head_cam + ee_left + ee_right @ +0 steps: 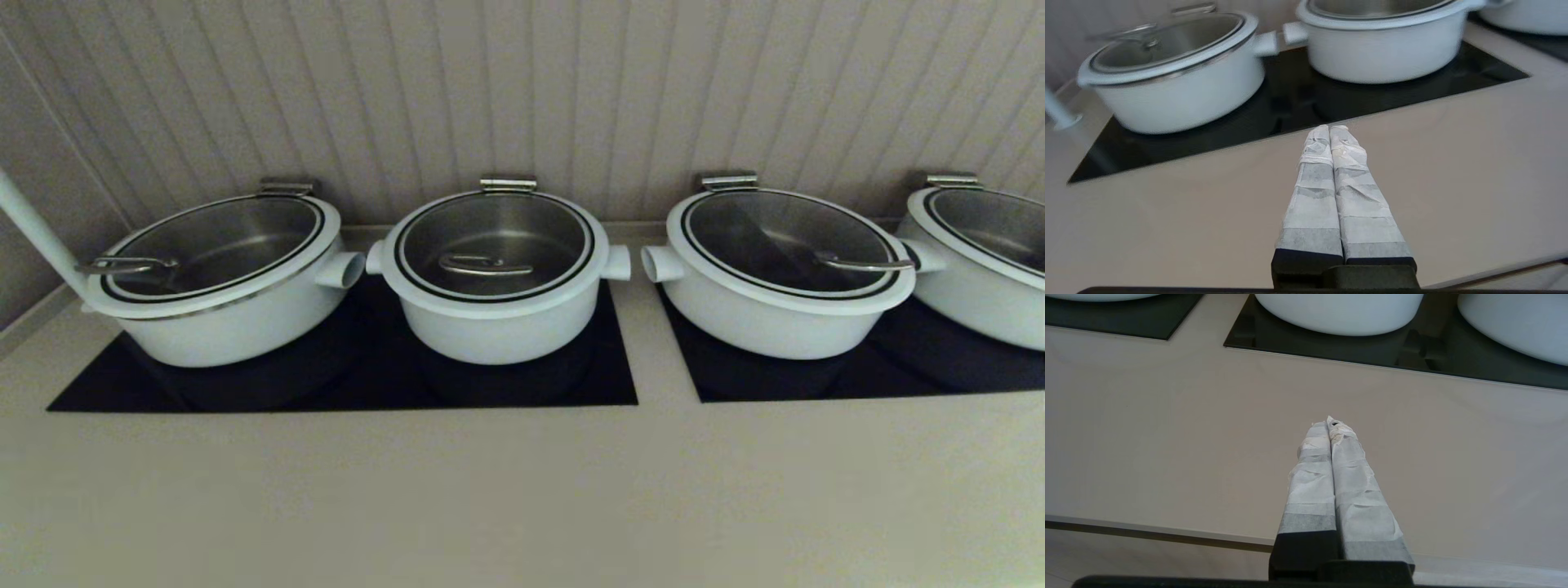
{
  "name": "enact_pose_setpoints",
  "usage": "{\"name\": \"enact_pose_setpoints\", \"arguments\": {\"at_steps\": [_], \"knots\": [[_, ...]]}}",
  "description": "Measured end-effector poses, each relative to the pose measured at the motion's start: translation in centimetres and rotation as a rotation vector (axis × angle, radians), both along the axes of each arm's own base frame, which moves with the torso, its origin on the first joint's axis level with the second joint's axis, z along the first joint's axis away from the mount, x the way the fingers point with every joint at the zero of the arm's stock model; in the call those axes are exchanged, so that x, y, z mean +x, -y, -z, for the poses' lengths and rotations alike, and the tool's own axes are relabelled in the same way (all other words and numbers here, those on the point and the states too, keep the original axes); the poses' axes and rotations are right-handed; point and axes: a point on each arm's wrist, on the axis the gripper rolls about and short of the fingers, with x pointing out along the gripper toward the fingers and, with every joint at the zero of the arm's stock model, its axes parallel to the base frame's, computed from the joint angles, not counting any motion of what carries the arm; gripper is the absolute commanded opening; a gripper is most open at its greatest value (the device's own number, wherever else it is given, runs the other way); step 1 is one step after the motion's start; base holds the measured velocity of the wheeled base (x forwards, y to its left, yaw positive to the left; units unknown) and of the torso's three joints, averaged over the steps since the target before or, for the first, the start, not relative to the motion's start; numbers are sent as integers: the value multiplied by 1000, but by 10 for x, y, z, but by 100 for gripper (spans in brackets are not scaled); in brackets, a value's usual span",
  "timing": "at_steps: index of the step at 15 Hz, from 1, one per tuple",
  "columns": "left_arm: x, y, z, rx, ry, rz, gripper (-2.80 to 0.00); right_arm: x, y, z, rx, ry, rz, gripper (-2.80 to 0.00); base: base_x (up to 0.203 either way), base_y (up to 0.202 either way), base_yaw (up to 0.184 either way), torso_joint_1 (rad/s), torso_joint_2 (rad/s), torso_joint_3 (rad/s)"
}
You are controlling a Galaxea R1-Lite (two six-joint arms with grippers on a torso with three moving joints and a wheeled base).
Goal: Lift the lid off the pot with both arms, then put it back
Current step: Open the food pot lid a small opening with the left arm
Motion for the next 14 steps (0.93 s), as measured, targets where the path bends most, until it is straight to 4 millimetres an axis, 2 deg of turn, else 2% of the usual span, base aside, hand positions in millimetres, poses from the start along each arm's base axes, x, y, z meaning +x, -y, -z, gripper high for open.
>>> {"name": "enact_pose_setpoints", "arguments": {"at_steps": [3, 6, 10, 12, 14], "knots": [[-3, 1, -18, 8, 6, 52, -280, 0, 0, 0, 0, 0, 0, -280, 0, 0, 0, 0, 0, 0], [3, 1, -47, 11, -14, 72, -280, 0, 0, 0, 0, 0, 0, -280, 0, 0, 0, 0, 0, 0], [32, 3, -96, 41, -19, 157, -280, 0, 0, 0, 0, 0, 0, -280, 0, 0, 0, 0, 0, 0], [50, 6, -115, 95, 1, 237, -280, 0, 0, 0, 0, 0, -1, -280, 0, 0, 0, 0, 0, 0], [69, 9, -125, 151, -5, 329, -280, 0, 0, 0, 0, 0, 0, -280, 0, 0, 0, 0, 0, 0]]}}
